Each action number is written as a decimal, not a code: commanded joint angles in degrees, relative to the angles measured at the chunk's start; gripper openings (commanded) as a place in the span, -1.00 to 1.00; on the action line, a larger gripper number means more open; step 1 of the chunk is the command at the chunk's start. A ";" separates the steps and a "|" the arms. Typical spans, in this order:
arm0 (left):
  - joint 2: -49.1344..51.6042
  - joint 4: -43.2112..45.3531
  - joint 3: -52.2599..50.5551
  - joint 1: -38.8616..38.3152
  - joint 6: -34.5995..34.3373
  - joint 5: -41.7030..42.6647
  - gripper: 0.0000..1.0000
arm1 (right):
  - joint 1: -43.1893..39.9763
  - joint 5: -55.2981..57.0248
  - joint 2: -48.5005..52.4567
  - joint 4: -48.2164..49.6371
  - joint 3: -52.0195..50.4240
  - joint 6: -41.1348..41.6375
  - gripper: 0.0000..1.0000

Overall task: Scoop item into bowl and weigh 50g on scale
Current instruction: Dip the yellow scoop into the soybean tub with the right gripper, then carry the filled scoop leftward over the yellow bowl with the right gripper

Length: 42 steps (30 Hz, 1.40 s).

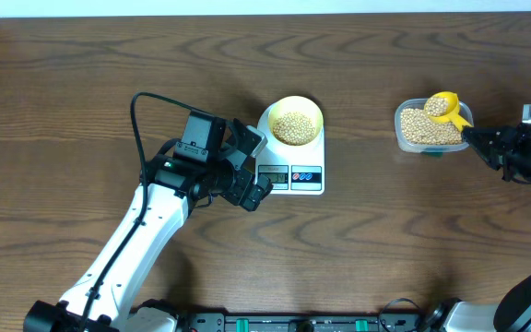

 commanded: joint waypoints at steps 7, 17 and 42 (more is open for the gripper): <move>0.48 -0.07 0.09 0.15 0.52 -0.52 0.96 | 5.60 -3.06 0.48 0.59 0.74 0.39 -0.98; 0.48 -0.07 0.09 0.15 0.52 -0.50 0.96 | 15.96 -3.02 0.50 12.90 0.74 10.27 -0.98; 0.48 -0.07 0.09 0.15 0.52 -0.50 0.96 | 35.93 7.76 0.50 29.33 0.74 16.09 -0.98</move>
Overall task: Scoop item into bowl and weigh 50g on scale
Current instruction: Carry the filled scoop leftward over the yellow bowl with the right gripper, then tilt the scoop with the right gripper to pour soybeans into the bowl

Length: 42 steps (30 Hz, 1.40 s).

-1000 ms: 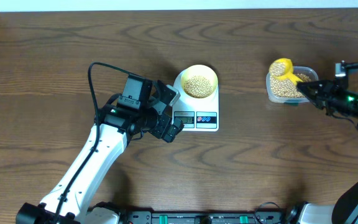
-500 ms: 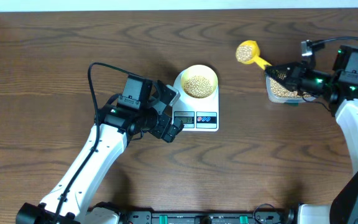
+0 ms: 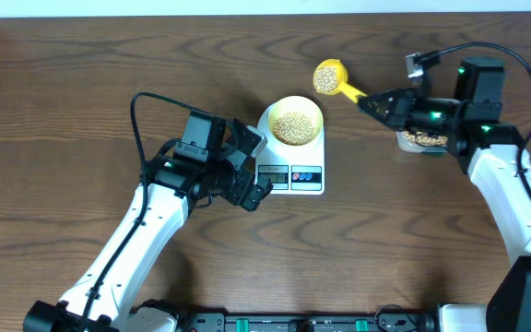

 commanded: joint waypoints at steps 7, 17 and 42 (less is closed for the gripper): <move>0.48 -0.04 0.09 0.15 0.52 -0.50 0.96 | 5.25 7.06 0.48 0.39 0.74 -4.63 -0.98; 0.48 -0.04 0.09 0.15 0.52 -0.52 0.96 | 10.56 15.82 0.48 -0.15 0.74 -12.94 -0.98; 0.48 -0.04 0.09 0.15 0.52 -0.52 0.96 | 15.52 23.10 0.48 -5.95 0.74 -24.50 -0.98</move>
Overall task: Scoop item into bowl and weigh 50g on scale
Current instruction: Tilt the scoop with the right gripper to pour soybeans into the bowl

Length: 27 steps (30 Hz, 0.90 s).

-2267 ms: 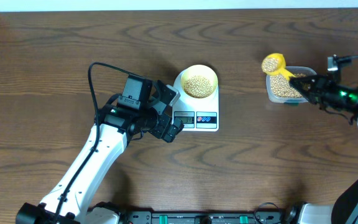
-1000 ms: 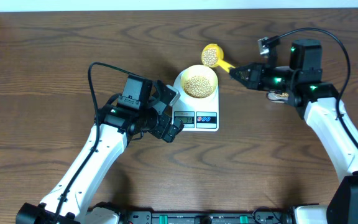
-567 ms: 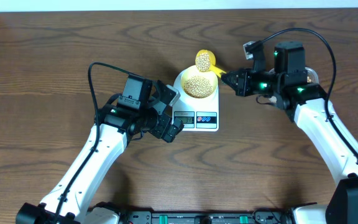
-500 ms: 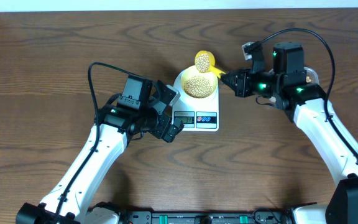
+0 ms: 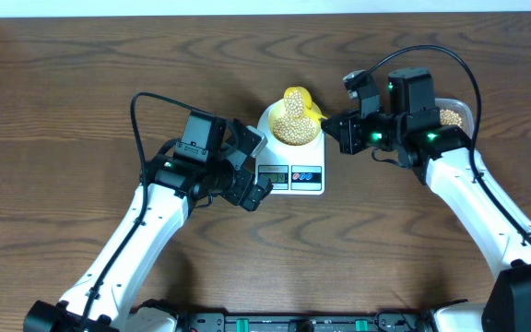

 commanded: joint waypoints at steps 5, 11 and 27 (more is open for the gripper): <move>0.48 -0.04 0.09 0.15 0.52 -0.50 0.96 | 0.48 3.85 0.48 -0.07 0.74 -2.14 -0.98; 0.48 -0.04 0.09 0.15 0.52 -0.50 0.96 | 0.48 5.05 0.48 -0.07 0.74 -5.99 -0.98; 0.48 -0.04 0.09 0.15 0.52 -0.52 0.96 | 0.48 5.44 0.48 -0.31 0.74 -8.81 -0.98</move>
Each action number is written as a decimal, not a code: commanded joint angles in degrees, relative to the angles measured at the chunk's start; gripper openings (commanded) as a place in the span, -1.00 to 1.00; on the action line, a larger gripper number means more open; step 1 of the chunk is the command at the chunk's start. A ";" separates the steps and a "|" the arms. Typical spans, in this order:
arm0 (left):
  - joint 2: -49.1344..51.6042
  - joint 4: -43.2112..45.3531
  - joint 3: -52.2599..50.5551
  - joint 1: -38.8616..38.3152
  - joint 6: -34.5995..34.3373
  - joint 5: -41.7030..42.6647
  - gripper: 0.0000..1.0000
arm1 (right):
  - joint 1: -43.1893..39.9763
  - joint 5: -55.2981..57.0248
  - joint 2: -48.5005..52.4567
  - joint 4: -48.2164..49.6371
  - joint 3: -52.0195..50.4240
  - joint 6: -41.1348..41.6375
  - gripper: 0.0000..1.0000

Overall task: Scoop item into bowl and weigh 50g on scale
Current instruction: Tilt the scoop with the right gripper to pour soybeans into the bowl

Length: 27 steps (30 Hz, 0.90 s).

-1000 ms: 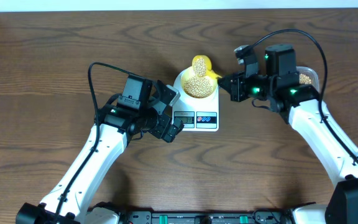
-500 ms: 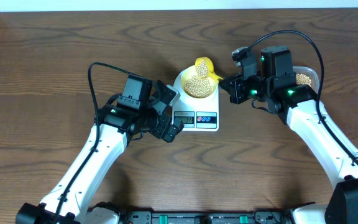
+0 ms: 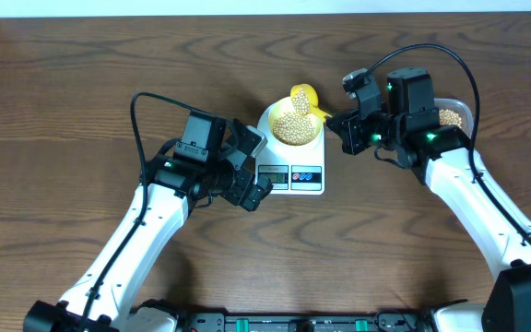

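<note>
A yellow bowl heaped with pale beans stands on the white scale. My right gripper is shut on the handle of a yellow scoop, whose cup is tilted over the bowl's far rim. The clear container of beans lies behind the right arm, mostly hidden. To the left of the scale, beside its display, my left gripper hangs open with nothing in it.
The scale's display and buttons face the front. A black cable loops over the left arm. A white wall runs along the table's far edge.
The scoop has tipped a little further over the bowl and shifted slightly right. The left arm has not moved.
My right gripper held the scoop full of beans in the container at the far right. Then it held the loaded scoop in the air between container and bowl. Then the scoop was over the bowl, and now it is tilted there.
</note>
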 commanded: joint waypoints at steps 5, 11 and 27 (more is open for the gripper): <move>0.48 -0.07 0.09 0.15 0.52 -0.52 0.96 | 0.24 0.09 0.48 -2.16 0.74 -7.34 -0.98; 0.48 -0.07 0.09 0.15 0.52 -0.50 0.96 | 0.24 1.81 0.48 -2.95 0.74 -8.79 -0.98; 0.48 -0.07 0.09 0.15 0.52 -0.50 0.96 | 0.24 1.99 0.48 -2.49 0.74 -9.62 -0.98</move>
